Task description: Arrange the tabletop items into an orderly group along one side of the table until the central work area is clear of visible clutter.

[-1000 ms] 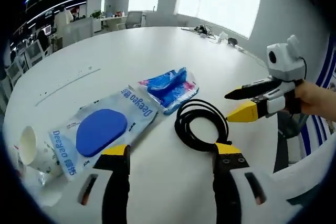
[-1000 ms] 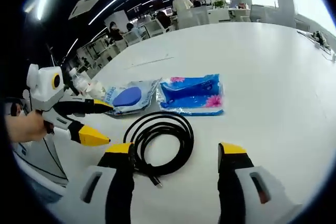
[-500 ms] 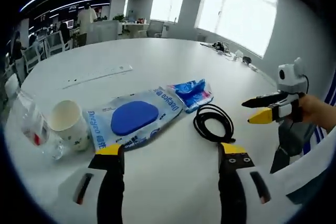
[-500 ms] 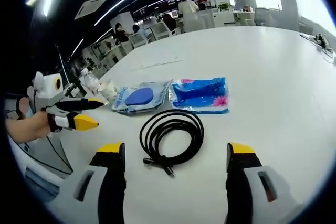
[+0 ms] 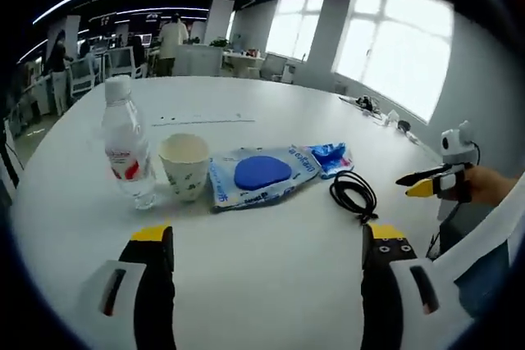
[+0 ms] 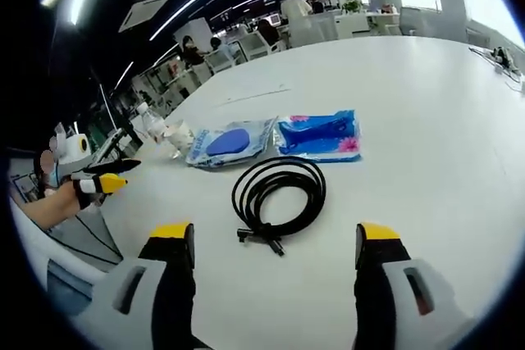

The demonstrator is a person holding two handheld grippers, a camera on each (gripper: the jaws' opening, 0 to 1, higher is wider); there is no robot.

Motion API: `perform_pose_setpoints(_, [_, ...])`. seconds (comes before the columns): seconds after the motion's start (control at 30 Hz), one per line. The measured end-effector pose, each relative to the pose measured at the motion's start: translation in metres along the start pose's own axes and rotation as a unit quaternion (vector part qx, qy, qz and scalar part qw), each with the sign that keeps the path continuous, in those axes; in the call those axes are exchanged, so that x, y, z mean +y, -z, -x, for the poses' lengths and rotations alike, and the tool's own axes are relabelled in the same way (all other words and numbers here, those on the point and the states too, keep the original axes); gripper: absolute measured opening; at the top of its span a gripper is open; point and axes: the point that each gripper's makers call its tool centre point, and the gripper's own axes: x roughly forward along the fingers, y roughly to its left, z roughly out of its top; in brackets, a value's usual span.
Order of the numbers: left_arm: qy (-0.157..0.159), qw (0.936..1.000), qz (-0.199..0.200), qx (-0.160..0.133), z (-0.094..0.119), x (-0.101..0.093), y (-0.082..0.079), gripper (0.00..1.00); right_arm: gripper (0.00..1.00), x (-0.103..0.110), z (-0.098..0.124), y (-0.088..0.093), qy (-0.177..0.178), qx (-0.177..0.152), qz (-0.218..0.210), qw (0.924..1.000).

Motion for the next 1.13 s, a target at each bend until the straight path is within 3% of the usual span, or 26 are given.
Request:
perform_pose_setpoints(0.07, [-0.006, 0.9999, 0.013, -0.004, 0.007, 0.007, 0.003, 1.00, 0.81, 0.000, 0.002, 0.000, 0.000, -0.001, -0.001, 1.0000])
perform_pose_setpoints(0.37, [-0.046, 0.9989, 0.006, -0.005, 0.044, 0.039, 0.020, 1.00, 0.84, 0.003, 0.012, 0.006, 0.001, -0.008, -0.022, 0.9997])
perform_pose_setpoints(0.67, [-0.046, 0.9989, 0.005, -0.001, 0.056, 0.040, 0.028, 1.00, 0.83, 0.001, 0.016, 0.022, 0.003, 0.001, -0.048, 0.9989])
perform_pose_setpoints(0.9, [-0.047, 0.9983, 0.032, -0.014, 0.057, 0.041, 0.030, 1.00, 0.82, -0.001, 0.016, 0.021, -0.003, -0.009, -0.081, 0.9966])
perform_pose_setpoints(1.13, [-0.046, 0.9986, 0.027, -0.007, 0.060, 0.042, 0.034, 1.00, 0.81, -0.002, 0.016, 0.020, -0.002, -0.017, -0.100, 0.9948])
